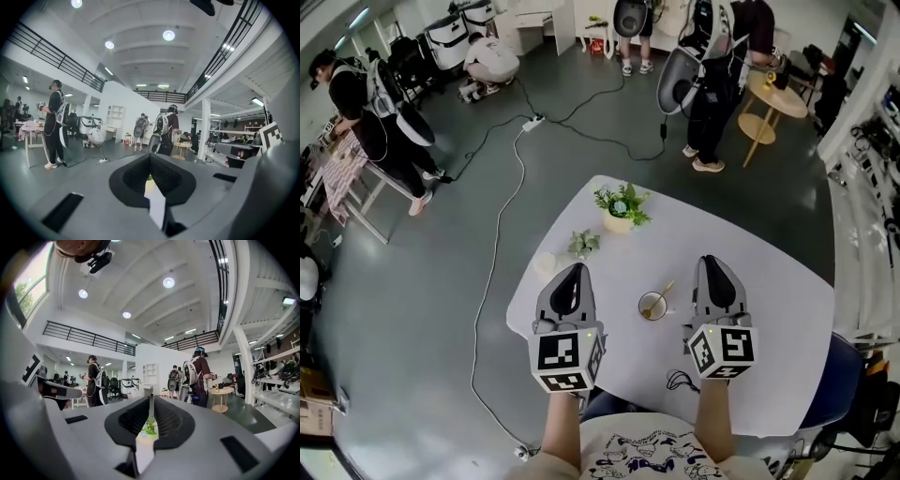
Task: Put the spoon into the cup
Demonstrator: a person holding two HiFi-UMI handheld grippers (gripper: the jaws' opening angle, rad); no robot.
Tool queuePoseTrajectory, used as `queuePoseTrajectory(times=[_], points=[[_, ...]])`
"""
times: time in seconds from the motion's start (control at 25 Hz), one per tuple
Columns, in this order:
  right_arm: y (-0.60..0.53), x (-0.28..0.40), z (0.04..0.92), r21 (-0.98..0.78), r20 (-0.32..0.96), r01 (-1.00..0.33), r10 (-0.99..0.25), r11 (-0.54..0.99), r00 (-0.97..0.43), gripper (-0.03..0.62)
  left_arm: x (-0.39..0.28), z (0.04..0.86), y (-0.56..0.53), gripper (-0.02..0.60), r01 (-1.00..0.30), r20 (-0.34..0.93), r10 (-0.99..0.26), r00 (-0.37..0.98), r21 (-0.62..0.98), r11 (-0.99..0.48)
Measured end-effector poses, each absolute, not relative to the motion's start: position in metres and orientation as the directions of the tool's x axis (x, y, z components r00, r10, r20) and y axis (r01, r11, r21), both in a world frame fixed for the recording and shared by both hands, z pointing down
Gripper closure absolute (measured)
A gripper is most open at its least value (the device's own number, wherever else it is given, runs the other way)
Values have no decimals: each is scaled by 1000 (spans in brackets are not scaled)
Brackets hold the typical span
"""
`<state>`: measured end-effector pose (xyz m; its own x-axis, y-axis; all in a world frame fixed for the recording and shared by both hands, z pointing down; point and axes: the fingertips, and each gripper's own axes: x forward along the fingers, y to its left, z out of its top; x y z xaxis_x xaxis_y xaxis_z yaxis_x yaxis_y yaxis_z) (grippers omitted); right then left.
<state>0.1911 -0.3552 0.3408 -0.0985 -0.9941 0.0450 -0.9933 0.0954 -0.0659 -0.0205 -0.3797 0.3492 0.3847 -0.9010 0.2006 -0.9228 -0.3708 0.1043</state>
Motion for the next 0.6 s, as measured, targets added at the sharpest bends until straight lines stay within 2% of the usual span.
queuePoseTrajectory(times=[0.6], points=[[-328, 188, 293, -44, -43, -992, -992, 121, -119, 572, -20, 301, -354, 568, -924, 109, -918, 380, 73, -374]])
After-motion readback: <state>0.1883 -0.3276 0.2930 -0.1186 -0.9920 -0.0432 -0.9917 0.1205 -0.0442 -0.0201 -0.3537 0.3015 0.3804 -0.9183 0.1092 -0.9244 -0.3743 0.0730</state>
